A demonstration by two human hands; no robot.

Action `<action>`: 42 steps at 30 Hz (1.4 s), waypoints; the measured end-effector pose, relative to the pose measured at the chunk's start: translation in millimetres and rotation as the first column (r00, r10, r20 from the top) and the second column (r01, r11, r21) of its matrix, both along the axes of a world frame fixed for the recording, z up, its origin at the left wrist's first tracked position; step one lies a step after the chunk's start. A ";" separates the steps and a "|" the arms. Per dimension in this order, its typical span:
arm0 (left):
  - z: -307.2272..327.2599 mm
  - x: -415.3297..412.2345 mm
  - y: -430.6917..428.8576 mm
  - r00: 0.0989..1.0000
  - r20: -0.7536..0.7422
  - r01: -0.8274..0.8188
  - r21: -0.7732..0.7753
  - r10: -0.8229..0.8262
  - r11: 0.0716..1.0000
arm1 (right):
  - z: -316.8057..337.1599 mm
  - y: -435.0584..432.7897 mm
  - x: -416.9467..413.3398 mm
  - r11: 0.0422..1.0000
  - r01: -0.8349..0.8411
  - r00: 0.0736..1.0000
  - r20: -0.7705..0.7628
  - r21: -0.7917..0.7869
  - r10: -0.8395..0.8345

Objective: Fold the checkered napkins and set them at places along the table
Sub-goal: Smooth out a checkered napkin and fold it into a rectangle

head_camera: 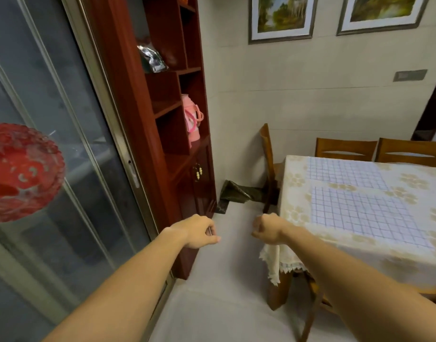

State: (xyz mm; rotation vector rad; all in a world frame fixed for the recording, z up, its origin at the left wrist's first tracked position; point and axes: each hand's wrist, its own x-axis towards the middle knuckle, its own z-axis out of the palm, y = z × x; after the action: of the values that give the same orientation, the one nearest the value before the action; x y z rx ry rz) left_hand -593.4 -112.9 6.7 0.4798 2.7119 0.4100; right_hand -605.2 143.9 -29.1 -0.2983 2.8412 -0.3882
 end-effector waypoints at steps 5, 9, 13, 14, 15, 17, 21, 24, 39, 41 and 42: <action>-16.0 -84.6 -7.7 0.999 0.033 0.010 0.030 -0.011 0.999 | -24.2 -8.0 -72.9 1.000 0.025 0.999 0.036 0.013 -0.026; -30.9 -160.5 -12.5 0.996 0.040 0.081 0.027 -0.082 0.996 | -33.3 -13.0 -131.7 0.996 0.066 0.996 0.056 0.052 -0.069; -28.8 -242.0 -23.7 0.989 0.021 0.148 0.048 -0.149 0.988 | -25.7 -17.0 -189.7 0.983 0.175 0.982 0.059 0.050 -0.177; -26.1 -262.1 -26.2 0.986 0.022 0.162 0.046 -0.163 0.986 | -23.2 -18.3 -203.2 0.978 0.203 0.977 0.051 0.045 -0.205; -22.6 -281.4 -27.9 0.984 0.017 0.179 0.036 -0.180 0.983 | -21.1 -19.9 -215.5 0.972 0.232 0.972 0.039 0.042 -0.234; -16.6 -320.9 -27.4 0.976 -0.010 0.218 0.011 -0.218 0.976 | -21.4 -23.2 -237.9 0.959 0.283 0.959 0.006 0.025 -0.284; -19.4 -384.7 -4.2 0.946 -0.018 0.324 0.008 -0.324 0.946 | -31.4 -20.2 -269.8 0.940 0.337 0.941 0.014 0.051 -0.338; -28.4 -415.9 28.9 0.916 0.004 0.400 0.024 -0.400 0.916 | -38.0 1.5 -295.9 0.909 0.413 0.909 0.028 0.053 -0.415; -12.5 -616.2 189.0 0.881 -0.005 0.472 -0.025 -0.473 0.881 | -36.8 144.5 -475.2 0.819 0.559 0.826 -0.005 -0.132 -0.564; -16.7 -629.1 210.1 0.828 0.046 0.560 -0.138 -0.559 0.817 | -41.7 160.5 -485.5 0.810 0.574 0.817 0.015 -0.125 -0.577; -20.4 -634.7 221.2 0.801 0.078 0.596 -0.203 -0.594 0.777 | -46.7 169.5 -489.5 0.798 0.591 0.805 0.033 -0.116 -0.592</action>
State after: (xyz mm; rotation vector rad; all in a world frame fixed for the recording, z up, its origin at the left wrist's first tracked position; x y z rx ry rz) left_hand -1228.1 108.3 -13.7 1.2125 2.3715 -0.0644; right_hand -1094.7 313.4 -75.8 0.5997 2.8572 -0.6784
